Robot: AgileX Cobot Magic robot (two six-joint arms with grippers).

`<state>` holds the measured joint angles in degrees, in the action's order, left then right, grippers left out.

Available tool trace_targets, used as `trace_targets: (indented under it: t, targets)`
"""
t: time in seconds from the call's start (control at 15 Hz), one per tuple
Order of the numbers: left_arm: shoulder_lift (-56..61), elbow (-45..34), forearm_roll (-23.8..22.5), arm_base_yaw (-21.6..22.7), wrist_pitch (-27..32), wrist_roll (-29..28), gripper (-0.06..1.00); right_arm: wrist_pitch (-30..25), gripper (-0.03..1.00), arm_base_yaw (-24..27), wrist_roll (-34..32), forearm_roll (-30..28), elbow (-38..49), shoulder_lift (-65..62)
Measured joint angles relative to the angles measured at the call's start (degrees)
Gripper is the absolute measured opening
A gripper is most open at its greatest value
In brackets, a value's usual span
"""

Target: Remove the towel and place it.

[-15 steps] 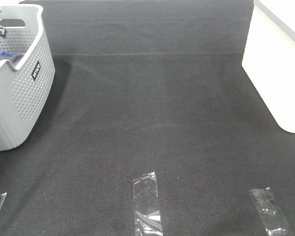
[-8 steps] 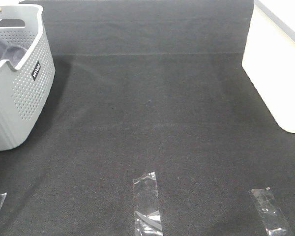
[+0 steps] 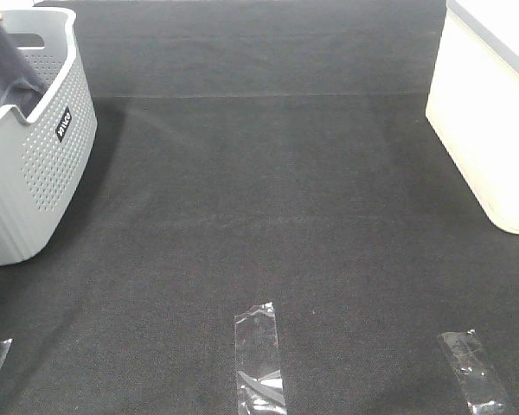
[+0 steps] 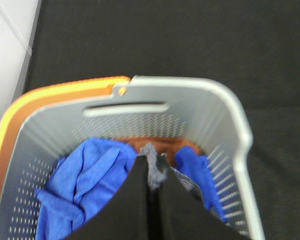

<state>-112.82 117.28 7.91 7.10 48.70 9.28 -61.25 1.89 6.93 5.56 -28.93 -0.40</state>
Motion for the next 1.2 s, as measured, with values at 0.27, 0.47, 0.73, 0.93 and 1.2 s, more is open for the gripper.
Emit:
trace_targets:
  t: [0.27,0.47,0.73,0.93,1.2]
  targets:
    - [5.96,0.00,1.60,-5.44,-0.74,5.61,0.00,0.00,0.67,0.00,0.00,0.00,0.00,0.00]
    - [10.37,0.00,1.72,-11.17,-3.32,7.91,0.00,0.00,0.67,0.00,0.00,0.00,0.00,0.00]
    - [15.24,0.00,1.89,-18.56,-4.81,7.91,0.00,0.00,0.67,0.00,0.00,0.00,0.00,0.00]
    - [16.96,0.00,1.89,-24.35,-2.46,8.02,0.00,0.00,0.67,0.00,0.00,0.00,0.00,0.00]
    - [17.13,0.00,1.95,-33.92,6.07,8.08,0.00,0.06,0.67,0.00,2.86,5.67,0.00,7.22]
